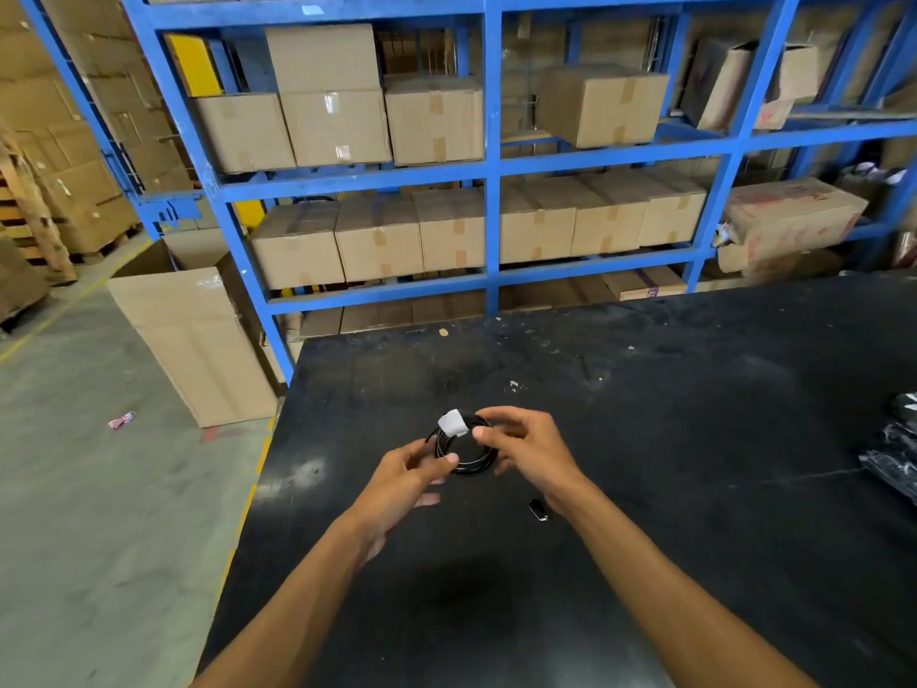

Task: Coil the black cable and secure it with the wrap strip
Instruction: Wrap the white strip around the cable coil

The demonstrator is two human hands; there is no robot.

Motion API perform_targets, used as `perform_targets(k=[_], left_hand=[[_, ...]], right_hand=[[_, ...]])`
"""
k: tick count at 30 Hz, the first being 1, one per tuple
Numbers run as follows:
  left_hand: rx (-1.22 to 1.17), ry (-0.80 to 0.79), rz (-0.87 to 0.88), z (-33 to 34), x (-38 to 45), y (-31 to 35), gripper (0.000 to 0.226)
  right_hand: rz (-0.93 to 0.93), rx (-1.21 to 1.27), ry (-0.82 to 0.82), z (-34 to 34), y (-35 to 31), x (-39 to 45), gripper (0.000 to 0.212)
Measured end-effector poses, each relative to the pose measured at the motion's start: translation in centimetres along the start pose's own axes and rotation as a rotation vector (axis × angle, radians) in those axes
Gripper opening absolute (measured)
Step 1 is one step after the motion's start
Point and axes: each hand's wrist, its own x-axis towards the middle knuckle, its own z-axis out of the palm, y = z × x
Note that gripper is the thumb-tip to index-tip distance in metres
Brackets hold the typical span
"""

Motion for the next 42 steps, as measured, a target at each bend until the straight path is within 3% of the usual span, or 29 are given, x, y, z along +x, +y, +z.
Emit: perform_targets(k=[5,10,14,20,23,28,37,42], left_hand=[[0.025,0.064,-0.009,0.4,1.5,-0.8,0.012],[0.134,0.004,0.034,1.7,2.1,-1.6,0.03],[0.312,0.003,0.089,2.3,3.3,-1.2,0.027],[0.198,0.128,0.018,3.7,4.7,-1.9,0.023],[0.193,0.2,-0.001,4.8,5.3,-2.8,0.025],[0.299,0.163,0.07,5.9,5.6,-4.4,0.035],[0.27,0.173,0.138,5.2,6.7,-4.6,0.033],[0.506,0.249,0.225,5.4,7.5,-5.2,0.039]], right_hand=[[0.019,-0.075,-0.153,-1.5,0.6,1.4,0.022],[0.021,-0.053,-0.175,-2.2,1.6,2.1,0.019],[0.01,-0.071,-0.193,-2.7,1.8,3.1,0.018],[0.065,0.039,-0.074,-2.3,3.6,3.4,0.036],[0.133,0.138,-0.036,-1.7,5.3,3.1,0.029],[0.15,0.158,0.084,-1.6,7.3,3.1,0.021],[0.123,0.099,0.059,-3.0,7.6,4.3,0.022],[0.118,0.069,0.086,-3.5,8.1,4.9,0.018]])
